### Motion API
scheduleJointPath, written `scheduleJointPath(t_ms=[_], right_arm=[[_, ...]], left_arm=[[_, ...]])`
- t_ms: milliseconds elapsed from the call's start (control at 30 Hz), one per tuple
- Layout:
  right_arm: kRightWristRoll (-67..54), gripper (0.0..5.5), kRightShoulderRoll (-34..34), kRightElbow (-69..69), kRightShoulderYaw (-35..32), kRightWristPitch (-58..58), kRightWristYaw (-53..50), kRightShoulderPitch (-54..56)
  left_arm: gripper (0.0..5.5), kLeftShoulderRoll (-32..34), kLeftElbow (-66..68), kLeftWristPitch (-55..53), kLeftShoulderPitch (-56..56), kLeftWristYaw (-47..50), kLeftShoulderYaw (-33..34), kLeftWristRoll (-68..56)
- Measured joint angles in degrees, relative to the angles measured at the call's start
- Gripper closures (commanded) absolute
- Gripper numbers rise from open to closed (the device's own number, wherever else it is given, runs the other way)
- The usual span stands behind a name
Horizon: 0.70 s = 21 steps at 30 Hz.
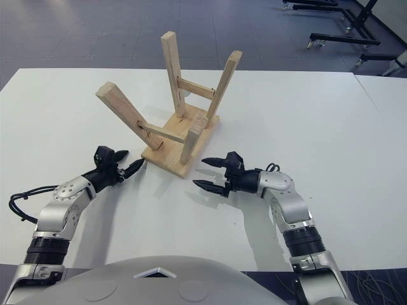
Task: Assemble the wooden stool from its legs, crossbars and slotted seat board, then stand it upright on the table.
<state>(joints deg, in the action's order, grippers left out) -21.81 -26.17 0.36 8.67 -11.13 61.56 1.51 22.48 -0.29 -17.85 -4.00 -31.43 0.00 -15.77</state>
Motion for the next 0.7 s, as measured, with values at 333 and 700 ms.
scheduleJointPath(t_ms=[333, 700], right_arm=[[-17.68, 1.6, -2.04, -6.6, -12.8, -4.73, 4.21, -1.19], [-25.49, 1.6, -7.38, -2.54, -17.53, -14.31, 10.15, 9.78]], left_arm=[[1.9, -3.3, -39.94, -2.02, -11.85, 10.57, 12.01, -9.35], [1.9, -5.88, -59.41, -11.87, 5.22, 33.93, -4.03, 6.38]])
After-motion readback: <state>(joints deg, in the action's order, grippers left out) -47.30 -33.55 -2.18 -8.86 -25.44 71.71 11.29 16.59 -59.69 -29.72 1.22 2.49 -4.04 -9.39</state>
